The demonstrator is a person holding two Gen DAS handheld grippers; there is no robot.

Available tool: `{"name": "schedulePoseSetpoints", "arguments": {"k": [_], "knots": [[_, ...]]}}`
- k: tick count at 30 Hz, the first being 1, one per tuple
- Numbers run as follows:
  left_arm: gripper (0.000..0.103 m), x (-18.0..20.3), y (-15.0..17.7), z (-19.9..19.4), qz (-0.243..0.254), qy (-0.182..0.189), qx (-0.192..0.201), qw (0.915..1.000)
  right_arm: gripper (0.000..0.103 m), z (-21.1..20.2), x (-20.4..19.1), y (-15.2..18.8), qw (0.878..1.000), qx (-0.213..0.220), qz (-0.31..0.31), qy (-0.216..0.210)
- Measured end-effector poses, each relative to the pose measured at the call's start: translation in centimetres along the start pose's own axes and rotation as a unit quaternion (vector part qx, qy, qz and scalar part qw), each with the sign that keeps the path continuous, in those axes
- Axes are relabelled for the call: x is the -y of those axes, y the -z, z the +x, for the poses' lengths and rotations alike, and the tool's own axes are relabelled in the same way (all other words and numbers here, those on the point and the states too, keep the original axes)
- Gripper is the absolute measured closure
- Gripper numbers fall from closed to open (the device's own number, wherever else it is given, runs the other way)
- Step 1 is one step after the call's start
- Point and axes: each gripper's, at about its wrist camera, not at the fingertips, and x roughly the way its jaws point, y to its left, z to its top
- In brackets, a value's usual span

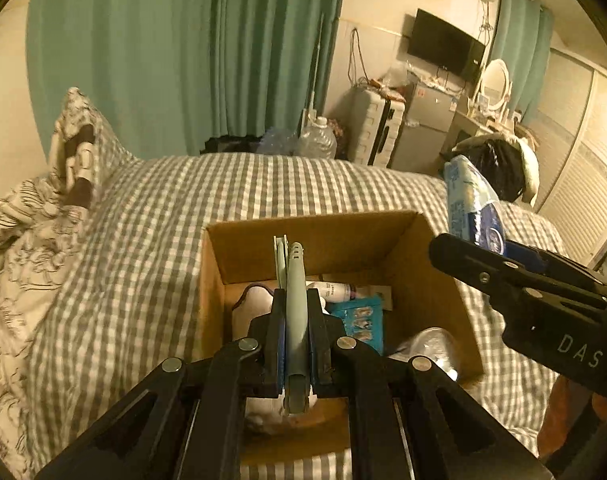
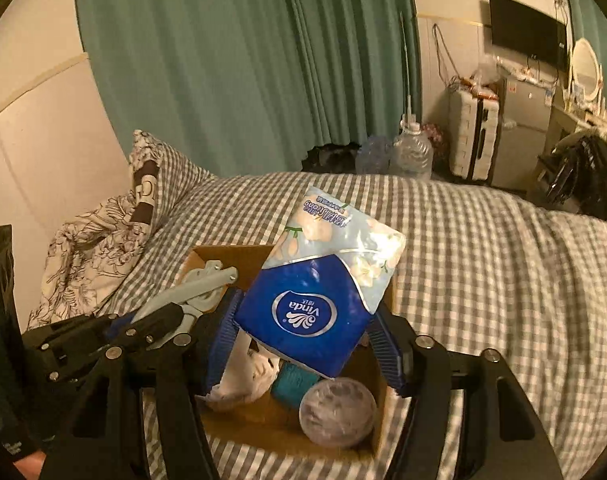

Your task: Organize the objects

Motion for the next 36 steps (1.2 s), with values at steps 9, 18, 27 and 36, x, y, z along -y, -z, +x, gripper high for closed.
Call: {"name": "schedulePoseSetpoints", "arguments": {"k": [9, 18, 27, 36], "knots": [[0.043, -0.1, 0.6, 0.7, -0.020, -0.001, -0.014, 0.9997, 0.020, -1.5, 1.4, -0.1, 0.999, 0.029, 0.007, 0.026], [0.014, 2.6, -1.6, -9.3, 0.010, -0.025, 0.073, 0.9970, 0.011, -11.2, 0.4, -1.2, 0.995, 0.084, -0.012, 0.045], [0.000, 4.9, -2.1, -19.6, 0.030, -0.049, 0.156, 0.9861, 0.007, -21.8, -1.4, -0.8, 0.985, 0.153, -0.028, 0.073], [0.000, 5.8, 1.0, -24.9, 0.029, -0.067, 0.198, 0.9776, 0.000, -28.4, -0.8, 2.0, 0.973, 0.212, -0.030, 0.086]]}}
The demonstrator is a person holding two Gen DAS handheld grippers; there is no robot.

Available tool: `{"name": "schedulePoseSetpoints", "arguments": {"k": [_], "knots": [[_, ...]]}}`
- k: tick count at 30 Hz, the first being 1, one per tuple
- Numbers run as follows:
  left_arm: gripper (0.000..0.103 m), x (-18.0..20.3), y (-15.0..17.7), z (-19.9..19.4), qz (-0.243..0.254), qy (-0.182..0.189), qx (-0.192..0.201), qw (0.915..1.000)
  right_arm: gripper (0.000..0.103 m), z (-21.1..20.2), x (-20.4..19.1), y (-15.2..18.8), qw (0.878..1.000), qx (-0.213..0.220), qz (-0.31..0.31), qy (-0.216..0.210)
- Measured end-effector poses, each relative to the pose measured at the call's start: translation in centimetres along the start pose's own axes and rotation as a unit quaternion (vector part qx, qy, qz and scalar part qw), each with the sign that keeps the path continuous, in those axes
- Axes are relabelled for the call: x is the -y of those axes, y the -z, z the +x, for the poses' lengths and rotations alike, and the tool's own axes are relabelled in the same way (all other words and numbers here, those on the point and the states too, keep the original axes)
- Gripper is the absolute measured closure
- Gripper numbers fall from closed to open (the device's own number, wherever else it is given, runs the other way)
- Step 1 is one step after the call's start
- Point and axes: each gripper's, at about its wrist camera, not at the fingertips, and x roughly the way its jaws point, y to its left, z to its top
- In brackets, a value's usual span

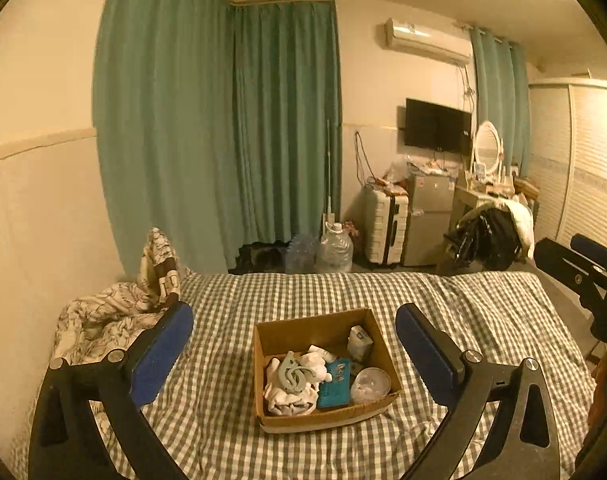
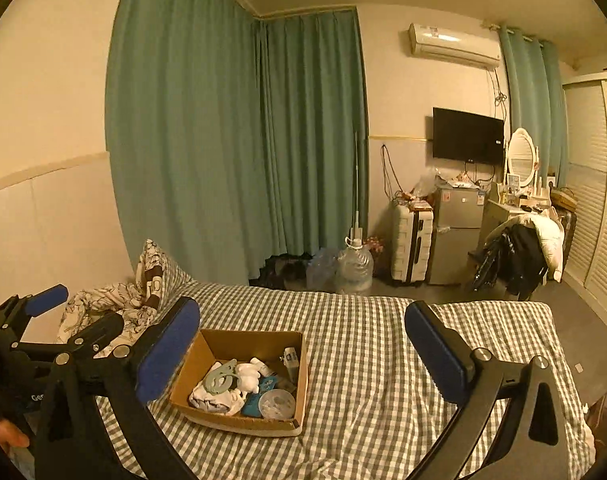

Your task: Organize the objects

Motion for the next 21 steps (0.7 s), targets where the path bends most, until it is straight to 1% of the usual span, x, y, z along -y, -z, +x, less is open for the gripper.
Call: {"name": "schedulePoseSetpoints", "arguments": {"k": [3, 5, 7, 10, 16, 18, 21], "knots": [[0.000, 0.1, 1.5, -0.8, -0.017, 0.003, 0.001, 0.9998, 0.000, -0.7, 0.1, 1.5, 1.000, 0.002, -0.012, 0.005], [0.000, 0.3, 2.6, -0.8, -0.021, -0.004, 0.001, 0.9998, 0.000, -0.5, 0.3, 3.1, 1.000, -0.003, -0.020, 0.013], [0.000, 0.6, 4.3, -0.7, -0.026, -0.016, 0.007, 0.9995, 0.000, 0.2, 0.6, 5.0, 1.000, -0.007, -0.023, 0.019], [0.000, 1.1, 7.0, 0.4, -0.026, -0.023, 0.014, 0.9993, 0.000, 2.0, 1.1, 7.9, 0.999, -0.016, -0.023, 0.030], [0.000, 1.5, 12.0, 3.8, -0.013, -0.060, -0.011, 0.9981, 0.000, 6.4, 1.3, 12.7, 0.996, -0.057, -0.056, 0.033], [0.000, 1.3, 12.9, 4.4, -0.019, -0.059, -0.018, 0.9979, 0.000, 7.2, 1.3, 13.9, 0.995, -0.068, -0.066, 0.028], [0.000, 1.0, 13.5, 4.8, -0.031, -0.062, -0.029, 0.9972, 0.000, 7.9, 1.6, 14.8, 0.995, -0.076, -0.064, 0.025]]}}
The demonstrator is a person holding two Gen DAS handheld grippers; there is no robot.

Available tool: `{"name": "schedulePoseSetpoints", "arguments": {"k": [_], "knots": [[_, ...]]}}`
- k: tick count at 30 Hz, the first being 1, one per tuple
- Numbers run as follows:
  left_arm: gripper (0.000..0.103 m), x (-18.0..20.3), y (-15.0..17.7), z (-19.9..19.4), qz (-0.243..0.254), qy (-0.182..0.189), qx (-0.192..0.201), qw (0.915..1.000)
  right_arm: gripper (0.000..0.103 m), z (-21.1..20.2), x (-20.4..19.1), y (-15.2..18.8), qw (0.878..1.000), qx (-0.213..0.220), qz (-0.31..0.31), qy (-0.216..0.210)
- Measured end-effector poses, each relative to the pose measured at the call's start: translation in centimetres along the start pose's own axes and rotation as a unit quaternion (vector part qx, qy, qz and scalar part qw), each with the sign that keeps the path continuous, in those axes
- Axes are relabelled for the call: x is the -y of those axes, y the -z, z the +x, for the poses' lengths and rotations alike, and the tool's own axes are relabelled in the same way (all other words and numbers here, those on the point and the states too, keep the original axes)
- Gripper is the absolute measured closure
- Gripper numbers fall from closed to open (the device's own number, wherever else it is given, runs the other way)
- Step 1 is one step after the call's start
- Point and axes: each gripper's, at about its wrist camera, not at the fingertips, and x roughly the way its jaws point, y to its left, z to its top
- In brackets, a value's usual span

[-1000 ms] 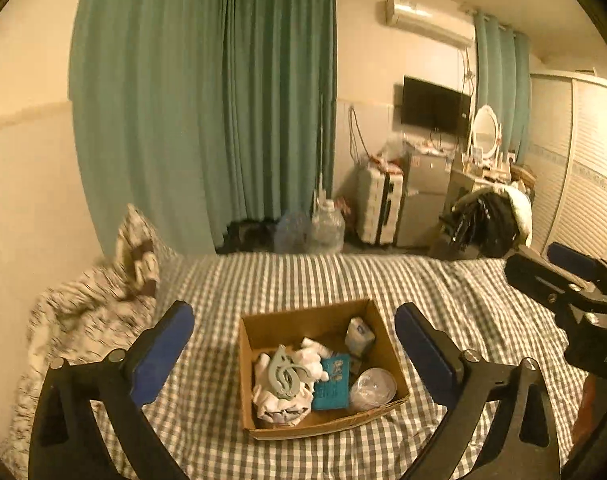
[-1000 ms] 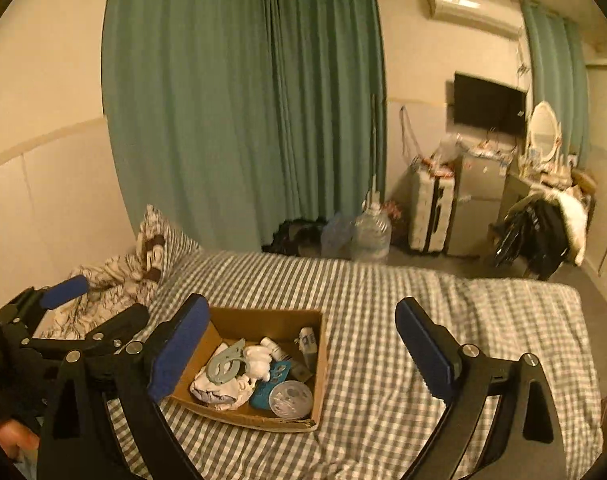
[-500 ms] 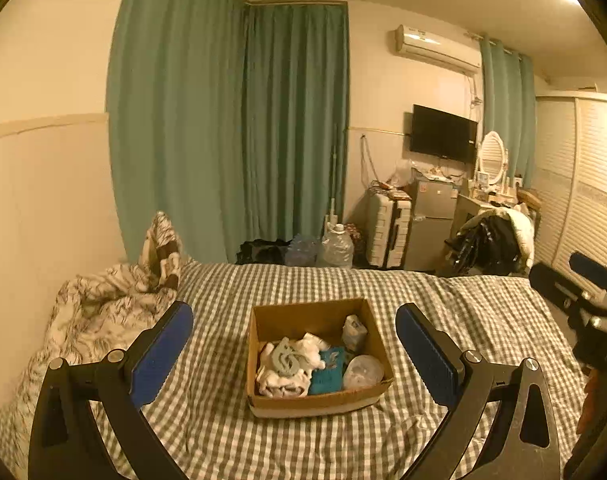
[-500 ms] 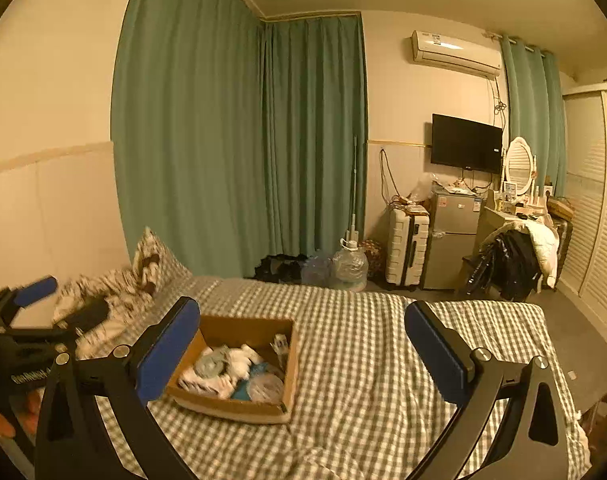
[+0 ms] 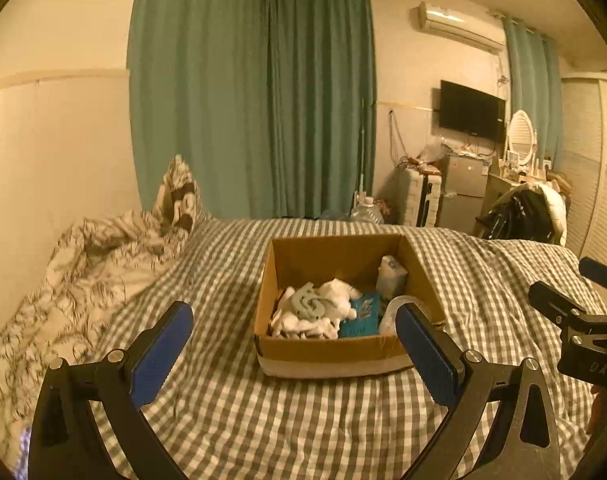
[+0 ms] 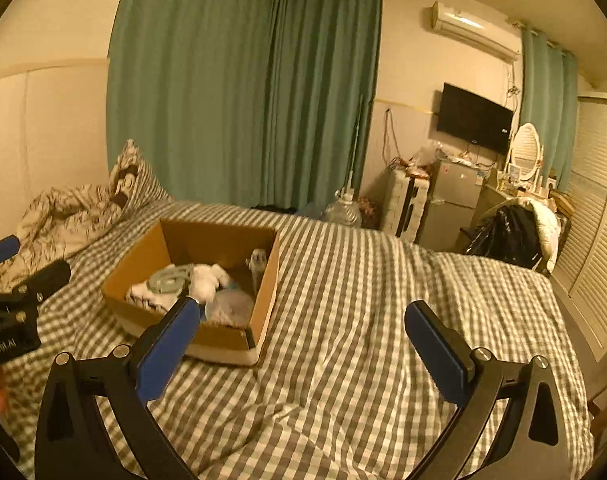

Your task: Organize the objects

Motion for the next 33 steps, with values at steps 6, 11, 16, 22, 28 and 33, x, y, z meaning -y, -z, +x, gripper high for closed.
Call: {"name": "schedulePoseSetpoints", "arguments": {"k": [6, 11, 16, 22, 28, 33], "knots": [[0.000, 0.10, 0.29, 0.30, 0.010, -0.009, -0.004, 0.9999, 0.000, -0.39, 0.44, 0.01, 1.000, 0.012, 0.011, -0.001], [0.000, 0.01, 0.37, 0.21, 0.010, -0.001, -0.008, 0.9999, 0.000, -0.48, 0.50, -0.12, 1.000, 0.009, 0.014, 0.005], [0.000, 0.09, 0.45, 0.00, 0.017, -0.002, -0.008, 0.9998, 0.000, -0.61, 0.42, -0.31, 1.000, 0.011, 0.015, 0.007], [0.000, 0.01, 0.54, 0.17, 0.015, -0.001, -0.012, 0.9998, 0.000, -0.55, 0.24, -0.30, 1.000, 0.011, 0.013, 0.006], [0.000, 0.46, 0.59, 0.35, 0.022, 0.000, -0.013, 0.9997, 0.000, -0.61, 0.65, -0.32, 1.000, 0.012, 0.021, 0.007], [0.000, 0.64, 0.71, 0.43, 0.022, -0.001, -0.014, 0.9997, 0.000, -0.55, 0.89, -0.37, 1.000, 0.011, 0.024, 0.009]]}}
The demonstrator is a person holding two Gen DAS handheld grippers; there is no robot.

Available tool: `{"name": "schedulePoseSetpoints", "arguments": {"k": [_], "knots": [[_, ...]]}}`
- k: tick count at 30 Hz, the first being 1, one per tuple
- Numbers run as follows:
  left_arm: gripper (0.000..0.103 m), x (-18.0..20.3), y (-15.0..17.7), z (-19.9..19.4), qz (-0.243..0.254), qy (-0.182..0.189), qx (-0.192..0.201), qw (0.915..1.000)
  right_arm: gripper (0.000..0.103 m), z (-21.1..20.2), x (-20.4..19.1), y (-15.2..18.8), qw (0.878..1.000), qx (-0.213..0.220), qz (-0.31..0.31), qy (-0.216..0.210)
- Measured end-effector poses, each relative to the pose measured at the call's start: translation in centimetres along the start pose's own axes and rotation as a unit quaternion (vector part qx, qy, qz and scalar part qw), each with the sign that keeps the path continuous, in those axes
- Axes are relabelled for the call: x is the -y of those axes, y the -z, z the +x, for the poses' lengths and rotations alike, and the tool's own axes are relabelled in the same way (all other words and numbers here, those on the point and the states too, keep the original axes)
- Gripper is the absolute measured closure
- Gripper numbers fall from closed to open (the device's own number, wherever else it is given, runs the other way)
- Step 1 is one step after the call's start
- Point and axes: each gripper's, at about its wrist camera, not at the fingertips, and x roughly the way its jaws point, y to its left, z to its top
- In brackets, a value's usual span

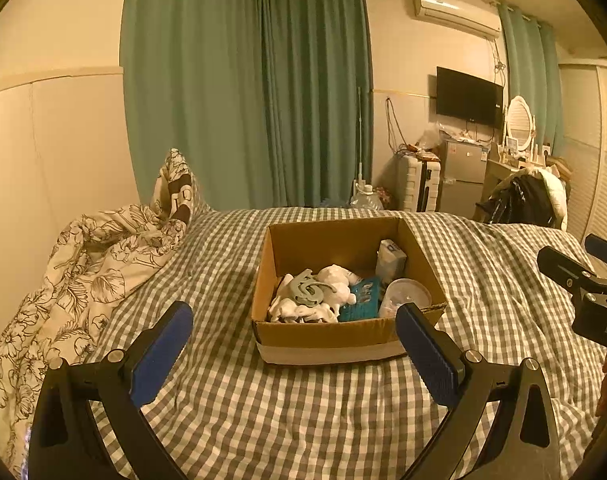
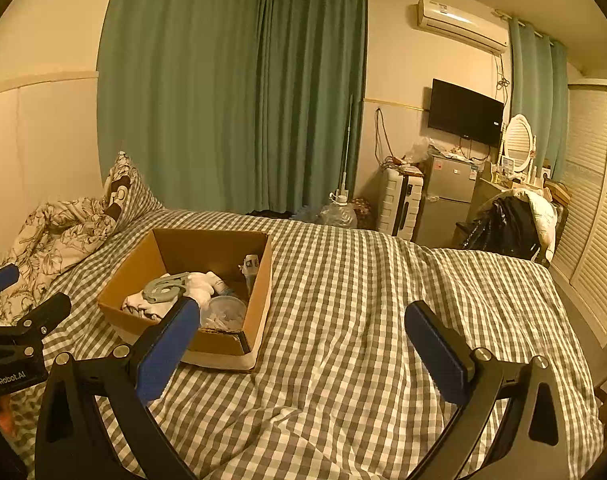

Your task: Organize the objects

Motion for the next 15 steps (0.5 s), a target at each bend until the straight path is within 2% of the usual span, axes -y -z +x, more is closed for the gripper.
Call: {"name": "schedulePoseSetpoints", "arguments": {"k": [6, 15], "knots": [[0.000, -0.10, 0.01, 0.02, 0.000, 0.006, -0.008, 0.9999, 0.000, 0.05, 0.01, 0.09, 1.000, -0.001, -0.001, 0.000], [0.000, -0.10, 0.07, -0.11, 0.002, -0.004, -0.003, 1.0000, 0.000, 0.25, 0.19, 0.22, 1.000, -0.005, -0.002, -0.003]]}}
